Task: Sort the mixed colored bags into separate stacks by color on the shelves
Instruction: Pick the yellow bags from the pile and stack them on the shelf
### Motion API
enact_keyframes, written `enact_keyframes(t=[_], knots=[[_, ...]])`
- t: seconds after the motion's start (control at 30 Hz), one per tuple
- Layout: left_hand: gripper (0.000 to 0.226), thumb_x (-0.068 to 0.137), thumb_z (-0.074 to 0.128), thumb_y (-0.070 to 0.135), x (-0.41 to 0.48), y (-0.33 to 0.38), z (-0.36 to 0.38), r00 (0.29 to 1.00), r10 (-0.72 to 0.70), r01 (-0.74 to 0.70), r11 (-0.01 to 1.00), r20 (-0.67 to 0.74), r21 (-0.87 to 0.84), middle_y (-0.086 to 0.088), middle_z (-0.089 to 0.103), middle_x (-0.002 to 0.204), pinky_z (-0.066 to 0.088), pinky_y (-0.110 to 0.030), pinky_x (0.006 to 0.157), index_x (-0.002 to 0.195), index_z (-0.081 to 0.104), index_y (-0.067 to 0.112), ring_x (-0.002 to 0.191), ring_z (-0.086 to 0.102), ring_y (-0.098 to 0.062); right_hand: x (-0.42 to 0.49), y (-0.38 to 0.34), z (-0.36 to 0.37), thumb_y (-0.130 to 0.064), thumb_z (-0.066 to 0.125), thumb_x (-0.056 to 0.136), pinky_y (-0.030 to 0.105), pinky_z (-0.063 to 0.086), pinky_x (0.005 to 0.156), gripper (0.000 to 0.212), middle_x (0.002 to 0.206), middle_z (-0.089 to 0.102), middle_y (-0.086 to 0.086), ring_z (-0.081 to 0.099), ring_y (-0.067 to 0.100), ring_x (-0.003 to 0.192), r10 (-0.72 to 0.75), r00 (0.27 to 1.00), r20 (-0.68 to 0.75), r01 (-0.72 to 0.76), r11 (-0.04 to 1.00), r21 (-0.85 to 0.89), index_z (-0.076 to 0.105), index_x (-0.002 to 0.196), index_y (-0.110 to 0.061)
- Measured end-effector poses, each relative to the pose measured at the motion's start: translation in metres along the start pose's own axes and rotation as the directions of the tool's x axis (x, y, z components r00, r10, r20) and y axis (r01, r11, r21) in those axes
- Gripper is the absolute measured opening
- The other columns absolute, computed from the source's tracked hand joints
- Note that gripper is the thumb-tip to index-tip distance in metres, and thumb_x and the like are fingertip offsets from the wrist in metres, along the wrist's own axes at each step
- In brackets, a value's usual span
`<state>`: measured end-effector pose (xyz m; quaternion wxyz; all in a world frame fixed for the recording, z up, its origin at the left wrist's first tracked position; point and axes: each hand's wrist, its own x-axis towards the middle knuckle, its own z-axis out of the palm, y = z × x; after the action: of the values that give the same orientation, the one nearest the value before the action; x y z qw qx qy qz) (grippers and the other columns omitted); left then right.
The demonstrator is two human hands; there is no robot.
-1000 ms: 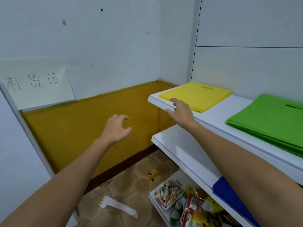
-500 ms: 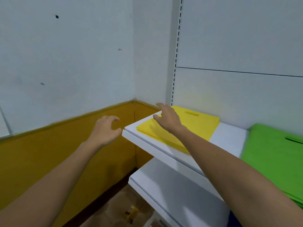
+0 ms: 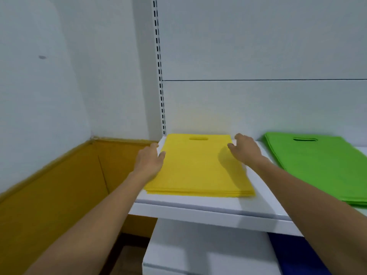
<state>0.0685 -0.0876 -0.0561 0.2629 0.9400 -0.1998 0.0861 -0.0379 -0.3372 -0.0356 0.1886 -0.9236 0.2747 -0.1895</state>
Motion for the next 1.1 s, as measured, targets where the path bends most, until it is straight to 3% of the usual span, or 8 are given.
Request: enact_keyframes(t=[0.13, 0.23, 0.37, 0.57, 0.73, 0.87, 1.0, 1.1], knots=[[0.049, 0.094, 0.047, 0.038, 0.018, -0.002, 0.020, 0.994, -0.032, 0.034, 0.999, 0.104, -0.021, -0.020, 0.052, 0.127, 0.038, -0.039, 0.094, 0.127, 0.045, 0.002, 0.119, 0.046, -0.036, -0.023, 0.008, 0.013, -0.026, 0.045, 0.097, 0.034, 0.039, 0.087, 0.032, 0.122, 0.054, 0.022, 0.048, 0.034, 0.116, 0.157, 0.987, 0.020, -0.156, 0.987, -0.037, 0.051, 0.111, 0.003], [0.048, 0.091, 0.055, 0.035, 0.028, -0.008, 0.030, 0.997, -0.039, 0.045, 0.995, 0.072, -0.087, -0.020, 0.052, 0.123, 0.039, -0.038, 0.090, 0.124, 0.050, 0.001, 0.115, 0.048, -0.035, -0.021, 0.003, 0.014, -0.037, 0.051, 0.094, 0.035, 0.041, 0.080, 0.033, 0.117, 0.056, 0.020, 0.053, 0.035, 0.109, 0.243, 0.970, 0.005, -0.243, 0.970, 0.001, 0.052, 0.098, -0.005], [0.043, 0.090, 0.058, 0.030, 0.033, -0.013, 0.035, 1.000, -0.011, 0.008, 0.988, -0.021, -0.157, -0.017, 0.056, 0.119, 0.041, -0.038, 0.087, 0.124, 0.053, 0.005, 0.111, 0.052, -0.032, -0.017, 0.000, 0.025, -0.043, 0.053, 0.091, 0.035, 0.042, 0.080, 0.042, 0.114, 0.059, 0.015, 0.055, 0.034, 0.106, 0.337, 0.935, -0.110, -0.340, 0.940, -0.011, 0.054, 0.104, -0.004], [0.031, 0.089, 0.060, 0.017, 0.032, -0.014, 0.037, 0.985, -0.117, 0.080, 0.961, -0.128, -0.265, -0.015, 0.067, 0.107, 0.045, -0.037, 0.085, 0.117, 0.058, 0.004, 0.105, 0.057, -0.032, -0.016, 0.002, 0.039, -0.029, 0.044, 0.097, 0.036, 0.042, 0.083, 0.030, 0.116, 0.060, 0.015, 0.054, 0.035, 0.108, 0.267, 0.935, -0.234, -0.290, 0.955, -0.066, 0.058, 0.111, -0.006], [0.016, 0.086, 0.062, 0.012, 0.029, -0.011, 0.034, 0.988, -0.036, -0.005, 0.963, -0.147, -0.271, -0.010, 0.065, 0.098, 0.047, -0.034, 0.078, 0.101, 0.064, 0.006, 0.093, 0.061, -0.027, -0.016, 0.005, 0.040, -0.017, 0.038, 0.099, 0.035, 0.037, 0.071, 0.024, 0.107, 0.061, 0.016, 0.054, 0.035, 0.100, 0.179, 0.939, -0.295, -0.222, 0.968, -0.120, 0.056, 0.104, -0.002], [0.023, 0.087, 0.061, 0.011, 0.028, -0.011, 0.033, 0.986, -0.081, 0.031, 0.946, -0.144, -0.323, -0.011, 0.067, 0.103, 0.045, -0.032, 0.081, 0.109, 0.064, 0.005, 0.099, 0.061, -0.026, -0.016, 0.005, 0.044, -0.007, 0.036, 0.096, 0.034, 0.029, 0.066, 0.018, 0.101, 0.054, 0.017, 0.050, 0.035, 0.095, 0.047, 0.937, -0.345, -0.093, 0.989, -0.118, 0.052, 0.099, 0.000], [0.011, 0.088, 0.057, 0.007, 0.028, -0.012, 0.032, 0.992, -0.089, 0.054, 0.943, -0.092, -0.329, -0.011, 0.067, 0.091, 0.043, -0.030, 0.075, 0.087, 0.068, 0.012, 0.093, 0.061, -0.029, -0.016, 0.001, 0.044, -0.014, 0.038, 0.095, 0.037, 0.034, 0.071, 0.018, 0.098, 0.058, 0.016, 0.050, 0.033, 0.093, 0.013, 0.961, -0.276, -0.047, 0.992, -0.116, 0.051, 0.099, -0.003], [0.013, 0.086, 0.054, 0.013, 0.027, -0.012, 0.033, 0.996, -0.028, 0.011, 0.982, -0.086, -0.190, -0.016, 0.064, 0.091, 0.044, -0.035, 0.070, 0.077, 0.063, 0.015, 0.087, 0.056, -0.031, -0.015, 0.000, 0.044, -0.024, 0.041, 0.094, 0.039, 0.035, 0.080, 0.024, 0.102, 0.061, 0.014, 0.048, 0.032, 0.102, 0.030, 0.976, -0.216, -0.071, 0.981, -0.182, 0.051, 0.106, -0.005]])
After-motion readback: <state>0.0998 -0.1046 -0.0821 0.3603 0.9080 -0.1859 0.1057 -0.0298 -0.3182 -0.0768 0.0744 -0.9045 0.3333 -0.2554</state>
